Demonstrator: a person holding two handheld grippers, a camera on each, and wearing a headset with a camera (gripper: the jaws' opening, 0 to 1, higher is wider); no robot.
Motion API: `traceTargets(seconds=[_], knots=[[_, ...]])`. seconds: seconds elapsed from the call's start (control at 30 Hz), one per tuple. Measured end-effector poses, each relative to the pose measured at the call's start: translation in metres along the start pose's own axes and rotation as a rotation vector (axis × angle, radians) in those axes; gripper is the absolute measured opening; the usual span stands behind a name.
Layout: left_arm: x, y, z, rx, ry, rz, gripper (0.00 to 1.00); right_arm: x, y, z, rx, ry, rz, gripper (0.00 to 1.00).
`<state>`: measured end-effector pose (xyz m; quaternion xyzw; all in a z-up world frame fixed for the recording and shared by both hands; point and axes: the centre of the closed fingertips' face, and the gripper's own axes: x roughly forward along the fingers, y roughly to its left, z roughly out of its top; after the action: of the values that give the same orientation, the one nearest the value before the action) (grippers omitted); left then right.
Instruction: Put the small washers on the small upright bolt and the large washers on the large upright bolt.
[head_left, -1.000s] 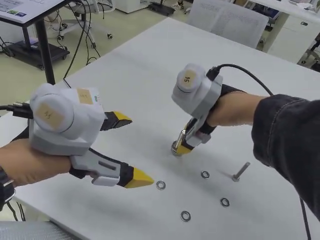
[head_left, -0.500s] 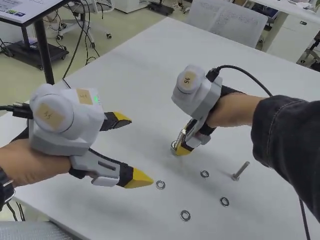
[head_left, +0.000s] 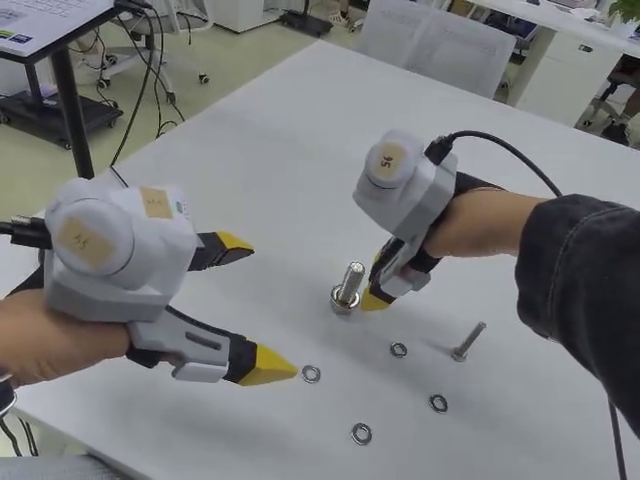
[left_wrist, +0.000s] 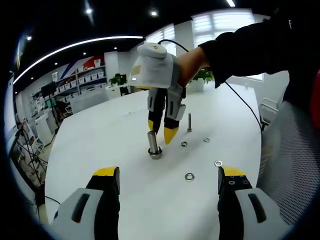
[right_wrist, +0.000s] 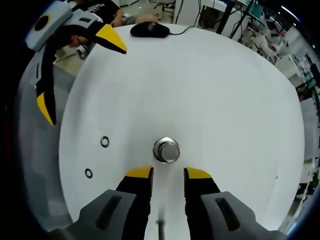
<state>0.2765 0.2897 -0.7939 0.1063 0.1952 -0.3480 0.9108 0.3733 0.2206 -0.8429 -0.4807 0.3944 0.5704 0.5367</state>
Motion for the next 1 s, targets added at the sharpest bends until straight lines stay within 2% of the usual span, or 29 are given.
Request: traceTargets(seconds=[0.4, 0.7, 1.0], knots=[[0.002, -0.005, 0.002, 0.009, 0.004, -0.026, 0.80, -0.023, 0.002, -0.019, 0.027, -0.040, -0.053, 0.25], [0.002, -0.009, 0.002, 0.015, 0.005, -0.043, 0.80, -0.032, 0.022, -0.039, 0.047, -0.047, -0.069, 0.25], [0.002, -0.012, 0.003, 0.022, 0.003, -0.056, 0.80, -0.030, 0.041, -0.062, 0.085, -0.039, -0.061, 0.25]])
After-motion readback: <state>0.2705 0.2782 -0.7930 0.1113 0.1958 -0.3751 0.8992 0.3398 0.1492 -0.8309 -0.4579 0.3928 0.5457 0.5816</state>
